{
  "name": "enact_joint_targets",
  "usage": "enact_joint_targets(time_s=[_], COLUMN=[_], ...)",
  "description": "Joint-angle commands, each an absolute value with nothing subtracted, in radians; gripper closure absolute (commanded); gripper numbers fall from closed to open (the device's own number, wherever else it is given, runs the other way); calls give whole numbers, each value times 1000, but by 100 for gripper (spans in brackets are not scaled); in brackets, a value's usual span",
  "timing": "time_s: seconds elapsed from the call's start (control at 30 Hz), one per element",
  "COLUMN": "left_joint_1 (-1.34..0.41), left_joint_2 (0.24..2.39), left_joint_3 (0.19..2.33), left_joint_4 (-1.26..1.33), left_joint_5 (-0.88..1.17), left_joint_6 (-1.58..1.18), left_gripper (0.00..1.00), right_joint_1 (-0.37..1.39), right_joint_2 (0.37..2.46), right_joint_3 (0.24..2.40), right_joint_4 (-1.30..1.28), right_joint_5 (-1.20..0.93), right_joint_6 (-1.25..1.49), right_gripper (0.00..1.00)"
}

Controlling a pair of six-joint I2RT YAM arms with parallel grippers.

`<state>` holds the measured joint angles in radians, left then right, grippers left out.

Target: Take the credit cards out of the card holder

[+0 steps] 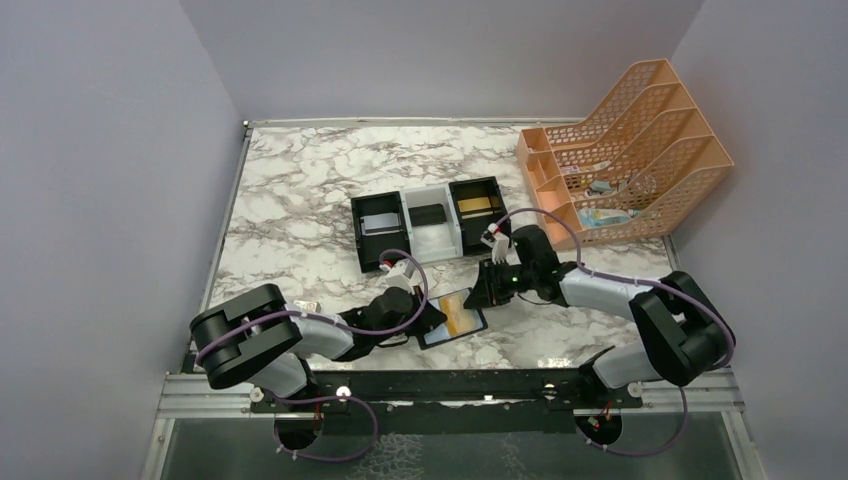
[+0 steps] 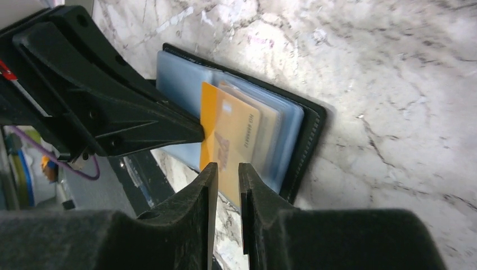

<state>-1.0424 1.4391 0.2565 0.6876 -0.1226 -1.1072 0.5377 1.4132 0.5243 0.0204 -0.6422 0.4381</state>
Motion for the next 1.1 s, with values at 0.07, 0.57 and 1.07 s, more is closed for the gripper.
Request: enact_joint_targets(time_s=[0.07,0.57,1.07], left_joint_1=[-1051,-1049,-1051], left_joint_2=[1457,1339,1354], left_joint_3=[285,268,310], left_joint_4=[682,527,509], left_joint_5=[-74,-117,-167], left_joint_6=[-1074,-1033,-1096], left_gripper=[100,100,81], right_joint_1=[547,548,548], right_joint_2=[1557,1535,1597], right_joint_3=[560,513,495], right_joint_4=[71,5,59], right_joint_5=[-831,-553,-618], right_joint_6=[404,464,500], right_gripper=[79,80,79])
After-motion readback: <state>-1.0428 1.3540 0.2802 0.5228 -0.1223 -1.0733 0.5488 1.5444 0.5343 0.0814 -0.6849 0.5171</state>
